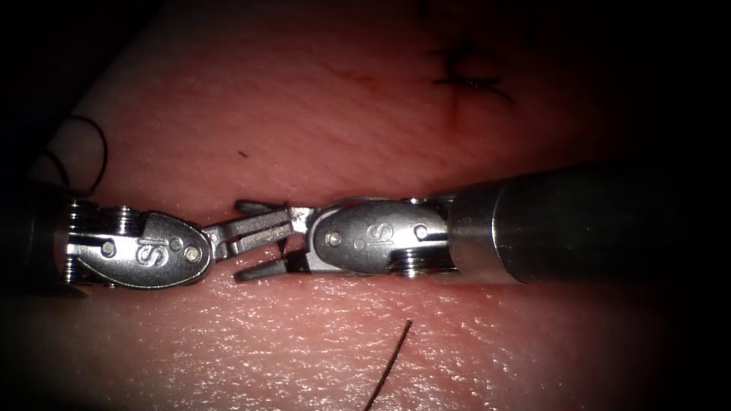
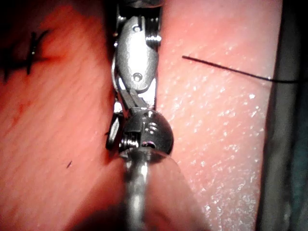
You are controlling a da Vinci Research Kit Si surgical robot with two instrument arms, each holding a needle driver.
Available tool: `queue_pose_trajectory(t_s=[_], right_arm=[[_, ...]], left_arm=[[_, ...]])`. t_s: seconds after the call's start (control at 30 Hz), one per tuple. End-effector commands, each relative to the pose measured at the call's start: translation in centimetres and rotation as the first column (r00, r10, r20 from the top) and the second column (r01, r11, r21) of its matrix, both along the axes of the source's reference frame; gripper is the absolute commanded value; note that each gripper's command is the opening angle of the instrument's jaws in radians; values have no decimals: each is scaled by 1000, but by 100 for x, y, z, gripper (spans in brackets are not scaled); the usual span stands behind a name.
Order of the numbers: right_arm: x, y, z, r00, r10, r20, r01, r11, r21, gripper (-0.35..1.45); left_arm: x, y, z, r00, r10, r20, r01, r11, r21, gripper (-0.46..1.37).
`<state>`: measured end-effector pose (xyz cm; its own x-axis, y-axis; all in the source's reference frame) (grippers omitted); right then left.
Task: Wound Closure
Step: Snip suture tail with right jaws
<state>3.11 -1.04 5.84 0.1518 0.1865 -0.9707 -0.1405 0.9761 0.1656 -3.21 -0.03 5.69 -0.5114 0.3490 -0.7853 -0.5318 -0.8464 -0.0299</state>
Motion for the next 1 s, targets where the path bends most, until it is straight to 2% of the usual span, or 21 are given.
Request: queue_pose_trajectory(t_s=[0.03,0.53,0.57,0.6,0.63,0.67,0.7,0.73,0.83,1.0], right_arm=[[1,0,0,1000,5,-9,-5,1000,7,137],[30,-7,4,999,38,-29,-37,998,48,125],[30,-7,4,998,44,-35,-42,998,46,116],[31,-7,4,998,45,-43,-43,998,51,95],[30,-7,3,998,45,-43,-43,998,52,82],[30,-7,3,998,42,-46,-40,998,52,46],[28,-7,3,998,38,-56,-35,998,51,-21],[28,-7,3,997,39,-59,-36,998,51,-35],[29,-8,3,997,68,-44,-66,996,54,-35],[29,-10,3,999,37,-32,-36,998,47,-35]], left_arm=[[0,0,0,1000,9,6,-9,1000,4,-35],[0,-1,1,1000,17,18,-17,1000,-1,-35],[0,-1,1,1000,18,19,-18,1000,-1,-35],[0,-1,1,1000,19,20,-19,1000,-2,-35],[0,-1,1,1000,19,20,-19,1000,-2,-35],[0,-2,1,1000,19,20,-19,1000,-2,-35],[0,-2,0,1000,20,20,-20,1000,-2,-35],[0,-3,0,1000,20,20,-20,1000,-2,-35],[2,-4,0,1000,22,21,-22,1000,-3,-35],[3,-4,0,999,23,22,-23,1000,-3,-35]])
